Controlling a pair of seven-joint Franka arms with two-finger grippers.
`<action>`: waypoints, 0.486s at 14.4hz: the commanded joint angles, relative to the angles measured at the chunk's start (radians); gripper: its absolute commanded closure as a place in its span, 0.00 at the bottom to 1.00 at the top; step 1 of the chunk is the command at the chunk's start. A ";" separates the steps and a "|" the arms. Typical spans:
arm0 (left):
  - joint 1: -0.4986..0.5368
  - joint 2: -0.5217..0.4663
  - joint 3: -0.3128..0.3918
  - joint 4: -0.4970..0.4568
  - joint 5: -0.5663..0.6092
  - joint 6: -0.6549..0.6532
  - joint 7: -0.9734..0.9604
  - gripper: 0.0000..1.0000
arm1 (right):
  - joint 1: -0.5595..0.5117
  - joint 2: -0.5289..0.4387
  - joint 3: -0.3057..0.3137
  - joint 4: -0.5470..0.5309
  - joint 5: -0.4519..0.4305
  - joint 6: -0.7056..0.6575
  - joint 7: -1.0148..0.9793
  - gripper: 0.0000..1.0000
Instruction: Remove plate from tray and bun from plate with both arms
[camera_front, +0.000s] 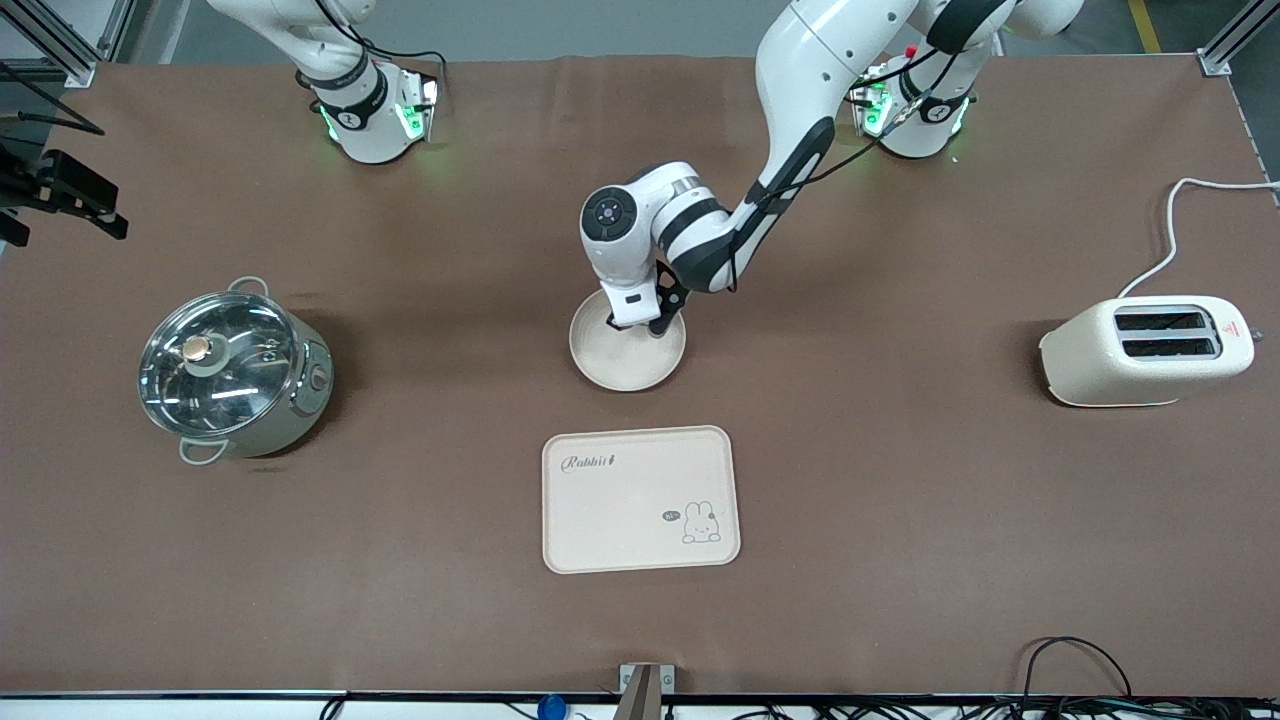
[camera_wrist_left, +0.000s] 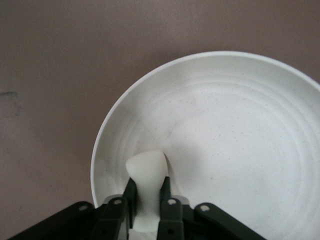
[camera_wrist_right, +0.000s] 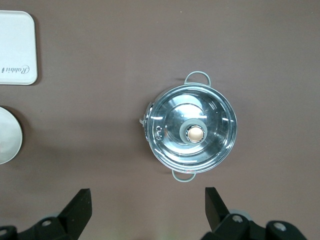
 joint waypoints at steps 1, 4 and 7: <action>0.031 -0.049 0.011 0.015 0.020 -0.041 -0.007 0.92 | -0.013 -0.010 0.006 -0.013 -0.014 0.008 -0.006 0.00; 0.164 -0.120 0.008 0.053 0.046 -0.139 0.097 0.91 | -0.040 -0.010 0.020 -0.013 -0.006 0.001 -0.004 0.00; 0.308 -0.149 0.010 0.045 0.051 -0.196 0.264 0.91 | -0.076 -0.010 0.066 -0.013 -0.009 -0.002 -0.006 0.00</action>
